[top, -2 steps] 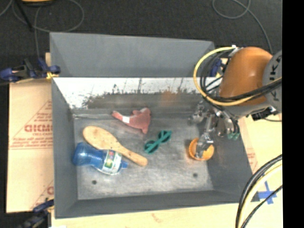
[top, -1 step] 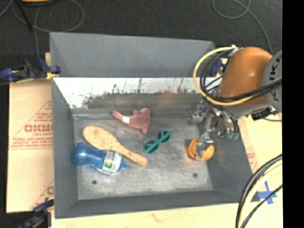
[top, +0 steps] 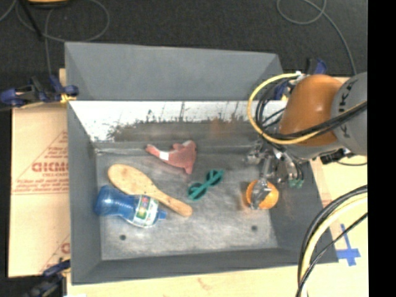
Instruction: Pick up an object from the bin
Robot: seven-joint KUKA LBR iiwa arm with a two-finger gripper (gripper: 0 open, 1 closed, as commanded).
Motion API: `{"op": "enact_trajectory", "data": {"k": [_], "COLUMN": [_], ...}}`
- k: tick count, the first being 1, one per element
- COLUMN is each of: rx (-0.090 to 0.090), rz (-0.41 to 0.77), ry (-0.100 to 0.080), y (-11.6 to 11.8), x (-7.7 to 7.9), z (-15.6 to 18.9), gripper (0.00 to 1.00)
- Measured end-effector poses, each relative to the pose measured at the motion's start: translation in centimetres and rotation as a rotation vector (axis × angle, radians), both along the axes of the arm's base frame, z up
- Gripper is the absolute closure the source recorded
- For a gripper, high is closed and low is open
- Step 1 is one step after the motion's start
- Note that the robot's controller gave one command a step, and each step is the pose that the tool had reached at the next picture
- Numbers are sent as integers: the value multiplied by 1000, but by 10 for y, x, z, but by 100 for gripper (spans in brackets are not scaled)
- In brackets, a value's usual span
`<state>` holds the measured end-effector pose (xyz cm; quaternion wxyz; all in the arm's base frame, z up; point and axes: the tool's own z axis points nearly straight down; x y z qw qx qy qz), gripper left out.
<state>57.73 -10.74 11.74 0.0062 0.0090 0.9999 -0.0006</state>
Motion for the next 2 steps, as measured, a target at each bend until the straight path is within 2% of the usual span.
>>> {"op": "enact_trajectory", "data": {"k": [1, 2], "rx": [1, 2], "rz": [12, -48], "ry": [11, 3], "y": [-27, -41], "x": [-12, -21], "z": [-39, -45], "gripper": [0, 100]}}
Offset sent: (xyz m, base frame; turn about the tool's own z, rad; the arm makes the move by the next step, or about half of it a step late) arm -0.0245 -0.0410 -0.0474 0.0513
